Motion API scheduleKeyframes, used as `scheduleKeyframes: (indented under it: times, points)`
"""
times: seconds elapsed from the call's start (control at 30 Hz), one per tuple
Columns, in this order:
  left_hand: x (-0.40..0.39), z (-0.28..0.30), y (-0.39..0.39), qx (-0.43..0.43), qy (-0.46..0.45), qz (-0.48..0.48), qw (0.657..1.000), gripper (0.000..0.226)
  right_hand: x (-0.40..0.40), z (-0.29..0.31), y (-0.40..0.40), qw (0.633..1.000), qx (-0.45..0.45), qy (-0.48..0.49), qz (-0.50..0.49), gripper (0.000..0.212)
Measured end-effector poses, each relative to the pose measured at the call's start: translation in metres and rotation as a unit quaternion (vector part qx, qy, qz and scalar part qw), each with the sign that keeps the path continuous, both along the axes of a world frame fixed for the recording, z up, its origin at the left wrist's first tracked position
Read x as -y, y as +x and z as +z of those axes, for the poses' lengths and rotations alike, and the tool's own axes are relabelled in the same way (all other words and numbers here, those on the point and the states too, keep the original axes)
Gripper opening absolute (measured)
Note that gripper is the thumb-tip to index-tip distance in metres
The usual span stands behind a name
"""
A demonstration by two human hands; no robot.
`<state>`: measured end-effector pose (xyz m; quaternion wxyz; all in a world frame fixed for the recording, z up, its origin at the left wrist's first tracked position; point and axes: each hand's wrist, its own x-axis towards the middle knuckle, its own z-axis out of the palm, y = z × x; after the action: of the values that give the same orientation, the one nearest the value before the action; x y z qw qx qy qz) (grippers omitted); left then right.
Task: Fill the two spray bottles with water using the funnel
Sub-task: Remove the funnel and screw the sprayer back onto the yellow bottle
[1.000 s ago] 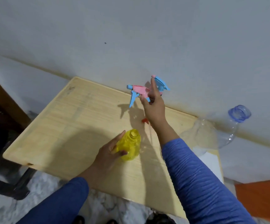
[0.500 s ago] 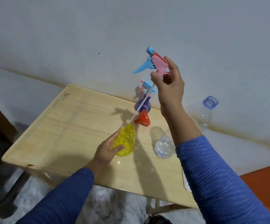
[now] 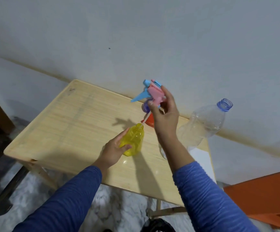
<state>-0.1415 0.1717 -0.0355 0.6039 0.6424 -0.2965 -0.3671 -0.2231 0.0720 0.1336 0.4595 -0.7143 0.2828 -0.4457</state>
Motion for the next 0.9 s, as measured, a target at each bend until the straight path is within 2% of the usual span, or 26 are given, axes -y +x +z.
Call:
scheduleKeyframes:
  times: [0.13, 0.23, 0.47, 0.67, 0.9]
  points:
    - [0.001, 0.002, -0.002, -0.002, -0.013, 0.007, 1.0, 0.067, -0.015, -0.053, -0.007, 0.999, -0.033, 0.015, 0.009, 0.06]
    - [0.001, 0.002, -0.002, -0.01, -0.011, 0.012, 1.0, 0.066, -0.018, -0.07, -0.01, 0.998, -0.059, 0.007, 0.02, 0.066]
    - [0.001, 0.005, -0.006, -0.022, -0.029, 0.023, 0.999, 0.068, -0.008, -0.074, -0.003, 0.996, -0.079, 0.002, 0.037, 0.068]
    - [-0.001, 0.008, -0.006, -0.011, -0.012, 0.026, 1.0, 0.068, -0.007, -0.077, -0.003, 0.992, -0.097, -0.038, 0.067, 0.067]
    - [0.0, 0.003, -0.006, 0.001, -0.021, 0.027, 0.999, 0.069, 0.005, -0.074, -0.021, 0.973, -0.159, -0.086, 0.141, 0.06]
